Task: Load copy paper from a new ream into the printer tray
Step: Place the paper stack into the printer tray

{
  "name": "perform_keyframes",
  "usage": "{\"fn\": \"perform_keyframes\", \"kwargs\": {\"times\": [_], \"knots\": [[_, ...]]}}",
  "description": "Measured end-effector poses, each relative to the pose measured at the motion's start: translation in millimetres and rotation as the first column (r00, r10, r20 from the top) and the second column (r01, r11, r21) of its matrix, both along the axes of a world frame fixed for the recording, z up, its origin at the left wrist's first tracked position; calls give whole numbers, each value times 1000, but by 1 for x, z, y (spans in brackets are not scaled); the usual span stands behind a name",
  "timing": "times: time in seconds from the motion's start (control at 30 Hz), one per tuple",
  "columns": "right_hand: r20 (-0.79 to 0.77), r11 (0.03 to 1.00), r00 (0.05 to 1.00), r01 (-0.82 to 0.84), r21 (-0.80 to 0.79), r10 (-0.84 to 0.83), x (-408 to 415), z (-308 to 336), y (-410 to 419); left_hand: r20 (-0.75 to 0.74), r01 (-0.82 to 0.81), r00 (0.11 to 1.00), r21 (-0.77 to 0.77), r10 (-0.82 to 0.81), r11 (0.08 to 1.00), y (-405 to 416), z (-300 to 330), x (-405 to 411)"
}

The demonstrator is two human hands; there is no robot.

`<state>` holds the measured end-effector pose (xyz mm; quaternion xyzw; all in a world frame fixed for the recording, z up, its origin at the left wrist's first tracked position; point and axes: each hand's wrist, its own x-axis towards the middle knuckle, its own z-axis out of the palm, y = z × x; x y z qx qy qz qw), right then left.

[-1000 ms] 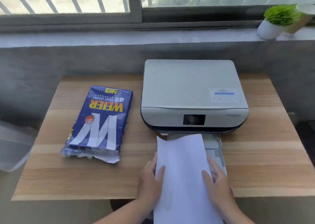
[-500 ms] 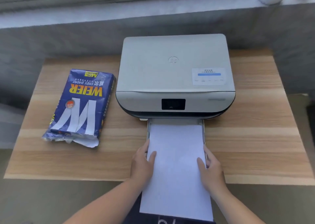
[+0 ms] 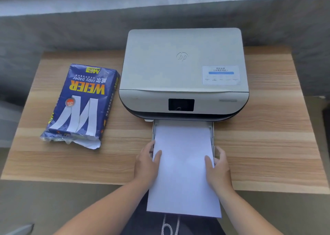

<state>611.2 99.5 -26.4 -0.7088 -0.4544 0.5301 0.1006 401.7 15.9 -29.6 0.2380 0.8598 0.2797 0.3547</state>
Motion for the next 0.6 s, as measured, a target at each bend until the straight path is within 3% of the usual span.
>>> {"fn": "perform_keyframes", "kwargs": {"times": [0.6], "knots": [[138, 986, 990, 18, 168, -41, -44, -1, 63, -25, 66, 997, -15, -66, 998, 6, 0, -14]]}}
